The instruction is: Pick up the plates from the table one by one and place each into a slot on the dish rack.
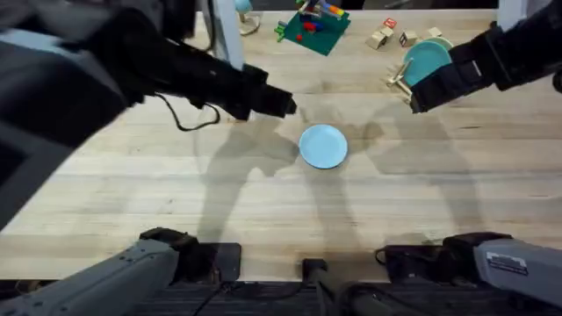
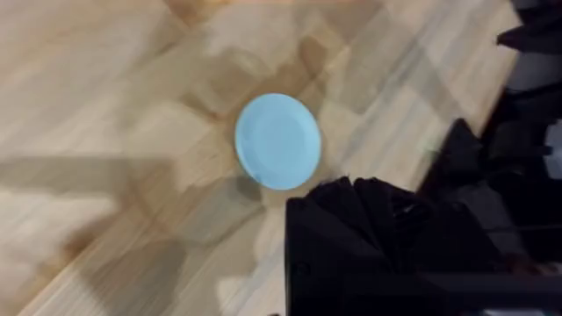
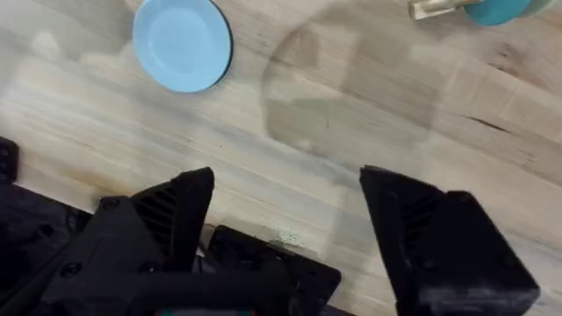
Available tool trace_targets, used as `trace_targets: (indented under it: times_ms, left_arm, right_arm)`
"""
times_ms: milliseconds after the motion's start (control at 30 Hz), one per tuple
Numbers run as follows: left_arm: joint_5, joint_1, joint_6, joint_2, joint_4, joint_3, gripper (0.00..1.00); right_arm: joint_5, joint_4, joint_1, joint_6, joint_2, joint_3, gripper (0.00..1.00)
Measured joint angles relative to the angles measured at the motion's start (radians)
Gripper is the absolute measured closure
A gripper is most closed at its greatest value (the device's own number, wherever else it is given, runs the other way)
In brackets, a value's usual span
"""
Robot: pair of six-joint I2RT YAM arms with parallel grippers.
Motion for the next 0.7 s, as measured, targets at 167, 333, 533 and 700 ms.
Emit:
trace_targets:
  times_ms: [167, 333, 533, 700]
  left_arm:
    - [0.107, 0.000, 0.000, 0.069, 0.093, -0.079, 0.957]
    - [0.168, 0.000, 0.000, 0.152, 0.186, -0.147, 0.958]
    - [0.238, 0.000, 0.000, 0.264, 0.258, -0.177, 0.958]
    - [0.269, 0.000, 0.000, 0.350, 0.278, -0.177, 0.958]
  right_arm:
    - [0.000, 0.000, 0.000, 0.003, 0.000, 0.000, 0.006]
    - [0.000, 0.000, 0.000, 0.006, 0.000, 0.000, 0.006]
    - [0.000, 0.000, 0.000, 0.007, 0.000, 0.000, 0.007]
    - [0.000, 0.000, 0.000, 0.010, 0.000, 0.000, 0.006]
